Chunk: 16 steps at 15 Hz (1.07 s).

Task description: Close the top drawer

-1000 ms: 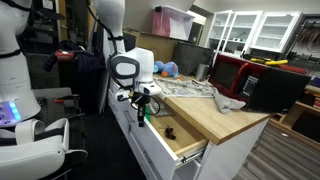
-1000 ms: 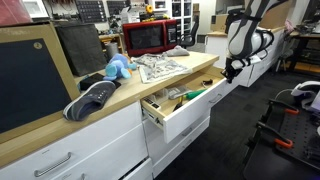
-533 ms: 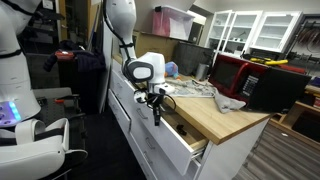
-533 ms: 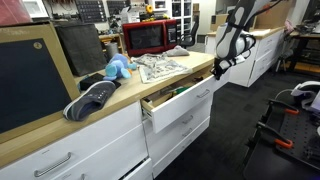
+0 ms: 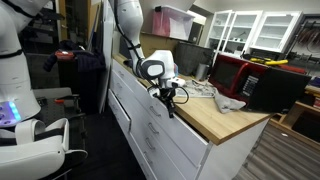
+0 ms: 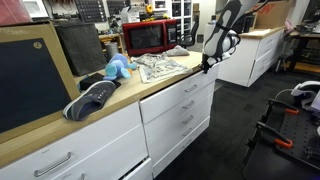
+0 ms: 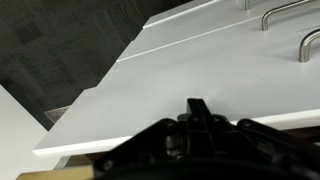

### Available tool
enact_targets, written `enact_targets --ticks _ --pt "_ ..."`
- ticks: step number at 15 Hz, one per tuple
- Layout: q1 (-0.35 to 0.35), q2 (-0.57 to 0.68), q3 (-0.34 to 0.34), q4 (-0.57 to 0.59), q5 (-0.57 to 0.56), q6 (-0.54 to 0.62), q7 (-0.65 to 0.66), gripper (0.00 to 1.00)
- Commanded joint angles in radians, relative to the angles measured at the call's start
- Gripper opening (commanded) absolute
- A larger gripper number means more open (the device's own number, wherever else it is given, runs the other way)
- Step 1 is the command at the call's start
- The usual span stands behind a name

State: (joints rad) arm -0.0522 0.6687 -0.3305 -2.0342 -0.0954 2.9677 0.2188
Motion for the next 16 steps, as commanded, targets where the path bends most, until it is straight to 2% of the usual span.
enact_targets --ticks 1,5,10,13,16 --pt "-0.024 -0.098 0.029 -0.052 0.019 -0.055 -0.059 0.0" --pt "-0.061 -0.273 0.07 -0.212 0.021 -0.162 -0.118 0.0" --pt "-0.05 -0.543 0.074 -0.371 0.01 -0.459 -0.07 0.0" --pt "-0.048 -0.713 0.101 -0.41 -0.002 -0.644 -0.034 0.0" --pt "-0.045 -0.814 0.161 -0.377 0.032 -0.827 0.0 0.0"
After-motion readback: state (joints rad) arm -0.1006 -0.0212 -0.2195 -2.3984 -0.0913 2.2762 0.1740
